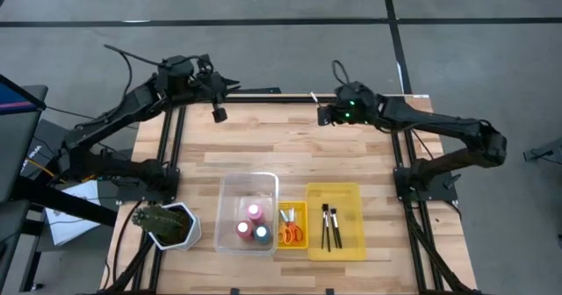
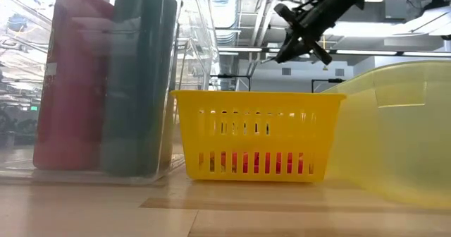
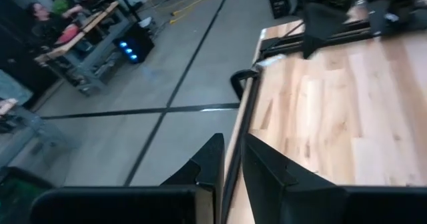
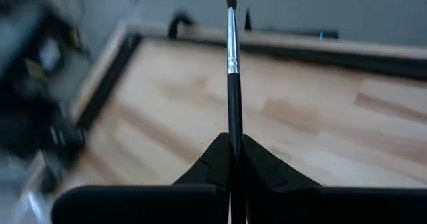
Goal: Pick & Place Paint Supplies
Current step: Put the black paint brush into the right yellow bin
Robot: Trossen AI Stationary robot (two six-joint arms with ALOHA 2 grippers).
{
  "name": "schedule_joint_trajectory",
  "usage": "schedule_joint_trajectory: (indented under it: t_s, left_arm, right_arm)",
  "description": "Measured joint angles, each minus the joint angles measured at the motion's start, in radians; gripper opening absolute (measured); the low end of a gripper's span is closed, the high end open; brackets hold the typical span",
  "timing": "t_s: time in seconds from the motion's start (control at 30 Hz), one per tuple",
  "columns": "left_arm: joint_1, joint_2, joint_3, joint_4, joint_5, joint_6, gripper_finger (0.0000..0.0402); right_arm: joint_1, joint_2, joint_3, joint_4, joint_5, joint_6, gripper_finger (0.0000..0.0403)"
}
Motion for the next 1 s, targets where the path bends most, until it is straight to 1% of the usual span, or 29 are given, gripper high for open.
schedule_joint_trajectory:
  t_s: [0.07, 0.17, 0.23, 0.33, 0.47, 0.5, 0.63, 0.67, 0.73, 0.83, 0.93, 1.0]
  left_arm:
    - [0.020, -0.004, 0.000, -0.003, 0.056, 0.000, 0.0045]
    - [0.061, -0.009, 0.000, -0.027, 0.150, 0.000, 0.0045]
    - [0.091, -0.009, -0.005, -0.041, 0.226, -0.001, 0.0045]
    - [0.140, -0.018, -0.045, -0.032, 0.353, -0.032, 0.0045]
    - [0.198, -0.060, -0.150, 0.018, 0.523, -0.106, 0.0039]
    - [0.207, -0.078, -0.186, 0.042, 0.551, -0.135, 0.0035]
    - [0.186, -0.169, -0.344, 0.153, 0.570, -0.265, 0.0007]
    - [0.170, -0.196, -0.385, 0.185, 0.561, -0.302, 0.0004]
    - [0.121, -0.257, -0.465, 0.252, 0.493, -0.377, 0.0002]
    - [0.018, -0.353, -0.577, 0.365, 0.326, -0.462, 0.0001]
    - [-0.106, -0.436, -0.666, 0.453, 0.146, -0.536, 0.0000]
    - [-0.187, -0.484, -0.706, 0.475, 0.045, -0.547, 0.0000]
  right_arm:
    - [-0.001, -0.025, -0.049, 0.088, 0.066, 0.057, 0.0008]
    - [-0.020, -0.035, -0.081, 0.130, 0.137, 0.106, 0.0008]
    - [-0.039, -0.029, -0.081, 0.135, 0.157, 0.116, 0.0008]
    - [-0.072, -0.028, -0.081, 0.146, 0.159, 0.118, 0.0008]
    - [-0.077, -0.033, -0.081, 0.139, 0.189, 0.137, 0.0008]
    - [-0.076, -0.037, -0.081, 0.133, 0.191, 0.143, 0.0008]
    - [-0.052, -0.039, -0.081, 0.107, 0.192, 0.144, 0.0008]
    - [-0.046, -0.038, -0.081, 0.100, 0.191, 0.144, 0.0008]
    - [-0.034, -0.038, -0.081, 0.081, 0.191, 0.142, 0.0008]
    - [-0.021, -0.038, -0.081, 0.066, 0.181, 0.121, 0.0008]
    - [-0.009, -0.038, -0.081, 0.058, 0.141, 0.105, 0.0008]
    - [-0.003, -0.050, -0.082, 0.052, 0.120, 0.089, 0.0008]
